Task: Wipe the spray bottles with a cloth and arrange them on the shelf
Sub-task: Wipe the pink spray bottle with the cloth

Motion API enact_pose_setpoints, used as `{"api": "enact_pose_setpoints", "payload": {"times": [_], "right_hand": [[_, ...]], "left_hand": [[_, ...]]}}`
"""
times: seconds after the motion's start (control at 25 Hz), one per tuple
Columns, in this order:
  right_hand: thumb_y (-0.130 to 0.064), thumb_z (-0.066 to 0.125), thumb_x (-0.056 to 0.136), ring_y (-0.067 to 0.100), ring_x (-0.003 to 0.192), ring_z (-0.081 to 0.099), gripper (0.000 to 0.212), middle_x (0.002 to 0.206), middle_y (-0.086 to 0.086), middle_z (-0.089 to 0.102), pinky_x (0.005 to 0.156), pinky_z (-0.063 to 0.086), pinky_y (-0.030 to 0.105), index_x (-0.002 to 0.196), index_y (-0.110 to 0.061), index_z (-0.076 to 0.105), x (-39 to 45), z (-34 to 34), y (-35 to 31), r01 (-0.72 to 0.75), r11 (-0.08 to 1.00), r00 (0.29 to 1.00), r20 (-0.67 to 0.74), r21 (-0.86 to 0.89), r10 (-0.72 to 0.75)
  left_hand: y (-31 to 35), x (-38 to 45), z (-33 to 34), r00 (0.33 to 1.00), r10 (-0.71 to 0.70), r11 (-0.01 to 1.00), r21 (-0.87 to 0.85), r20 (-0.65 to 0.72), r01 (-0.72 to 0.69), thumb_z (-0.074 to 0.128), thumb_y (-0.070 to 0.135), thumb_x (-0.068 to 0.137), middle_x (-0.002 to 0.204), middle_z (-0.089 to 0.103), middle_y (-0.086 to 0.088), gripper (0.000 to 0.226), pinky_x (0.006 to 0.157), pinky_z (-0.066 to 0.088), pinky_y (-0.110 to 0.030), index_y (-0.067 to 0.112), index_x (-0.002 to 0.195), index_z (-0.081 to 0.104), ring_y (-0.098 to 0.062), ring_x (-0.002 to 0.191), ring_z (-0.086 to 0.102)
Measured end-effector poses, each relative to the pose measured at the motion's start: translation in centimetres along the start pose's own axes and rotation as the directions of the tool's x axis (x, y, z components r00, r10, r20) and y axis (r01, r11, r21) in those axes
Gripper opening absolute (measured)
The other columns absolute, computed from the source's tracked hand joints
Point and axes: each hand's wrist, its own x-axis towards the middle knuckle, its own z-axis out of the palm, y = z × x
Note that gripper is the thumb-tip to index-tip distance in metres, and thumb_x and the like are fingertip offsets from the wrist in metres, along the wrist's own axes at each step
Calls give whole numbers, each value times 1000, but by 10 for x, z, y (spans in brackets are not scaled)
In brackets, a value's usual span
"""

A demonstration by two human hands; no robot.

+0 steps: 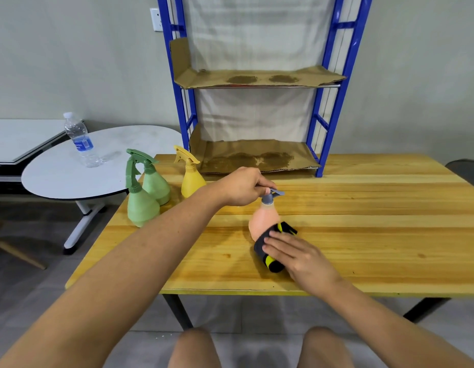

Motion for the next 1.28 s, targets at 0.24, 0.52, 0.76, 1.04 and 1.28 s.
{"api": "enact_pose_setpoints", "payload": {"times": [0.24,0.52,0.76,1.04,1.28], "right_hand": [[1,49,83,20,137,49,52,143,3,57,112,42,37,133,-10,63,30,-29,18,-97,991,994,-32,92,100],[16,72,65,18,137,48,70,139,4,60,113,40,33,130,-10,65,-8,-8,9,-6,986,998,62,165,-4],[17,69,71,19,137,48,67,141,4,58,116,37,36,133,-8,62,44,-30,24,-125,963,990,-31,237,136],[16,71,63,20,129,56,71,134,4,64,102,51,43,128,-11,65,9,-15,9,-116,975,993,59,188,106],[-10,45,86,28,124,57,45,129,4,65,99,53,43,126,-11,66,48,-10,-21,-192,980,978,-93,-59,186]], "left_hand": [[-6,9,-2,997,20,999,46,75,-23,56,19,102,95,51,9,30,82,35,-20,24,128,69,-11,92,52],[-12,10,-2,996,50,998,25,80,-52,57,18,101,89,48,14,30,71,34,-11,25,127,70,-5,81,50],[-15,12,-5,996,38,999,22,84,-40,59,19,100,89,48,13,28,69,32,-7,27,125,71,-4,81,50],[-7,11,-6,997,-9,999,40,79,6,57,22,101,90,55,16,29,74,38,-17,26,126,71,-2,82,53],[1,3,-7,997,-52,997,64,58,48,56,23,99,102,77,8,27,78,56,-32,21,116,76,-15,86,66]]}}
